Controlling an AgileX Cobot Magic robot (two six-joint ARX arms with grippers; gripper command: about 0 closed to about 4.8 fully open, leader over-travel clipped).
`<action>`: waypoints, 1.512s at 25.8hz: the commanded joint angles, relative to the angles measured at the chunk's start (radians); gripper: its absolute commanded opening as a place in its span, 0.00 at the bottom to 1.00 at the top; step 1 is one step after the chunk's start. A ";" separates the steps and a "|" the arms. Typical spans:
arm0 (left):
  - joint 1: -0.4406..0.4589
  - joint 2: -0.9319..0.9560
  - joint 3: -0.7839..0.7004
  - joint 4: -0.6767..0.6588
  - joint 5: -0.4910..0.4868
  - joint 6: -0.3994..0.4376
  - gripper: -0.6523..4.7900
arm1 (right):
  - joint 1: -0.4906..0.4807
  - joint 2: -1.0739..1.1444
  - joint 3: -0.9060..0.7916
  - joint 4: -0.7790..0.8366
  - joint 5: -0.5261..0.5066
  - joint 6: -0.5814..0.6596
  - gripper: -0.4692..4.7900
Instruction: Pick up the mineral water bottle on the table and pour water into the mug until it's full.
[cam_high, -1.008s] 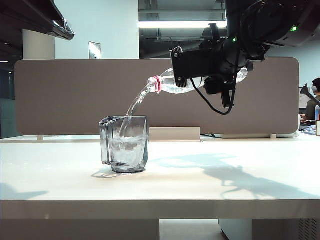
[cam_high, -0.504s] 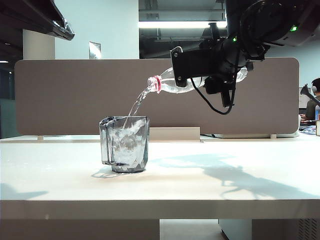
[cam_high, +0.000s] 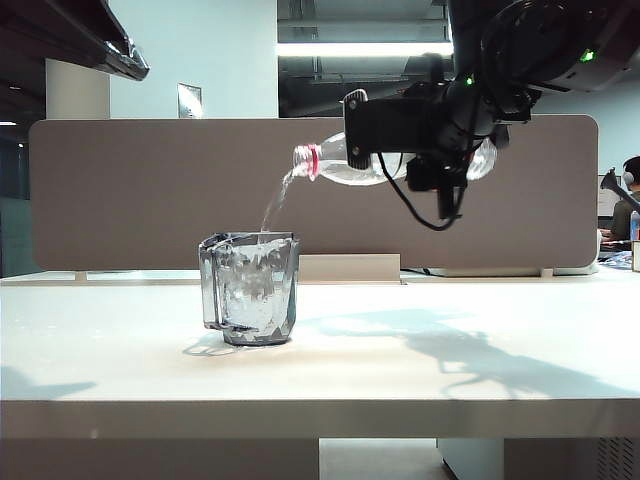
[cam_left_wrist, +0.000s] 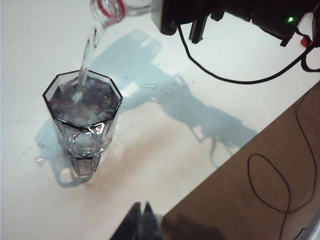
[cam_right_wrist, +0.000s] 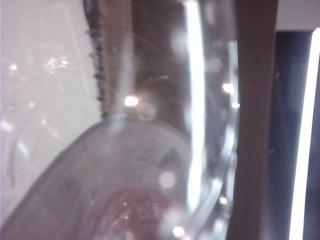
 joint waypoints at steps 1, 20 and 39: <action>0.000 -0.002 0.005 0.013 0.000 0.001 0.11 | 0.013 -0.009 0.007 -0.059 -0.040 0.350 0.47; 0.000 -0.002 0.005 0.013 0.000 0.000 0.11 | 0.018 0.198 -0.183 0.433 -0.273 1.564 0.47; 0.000 -0.002 0.005 0.013 0.000 0.000 0.11 | 0.048 0.251 -0.249 0.491 -0.314 1.604 1.00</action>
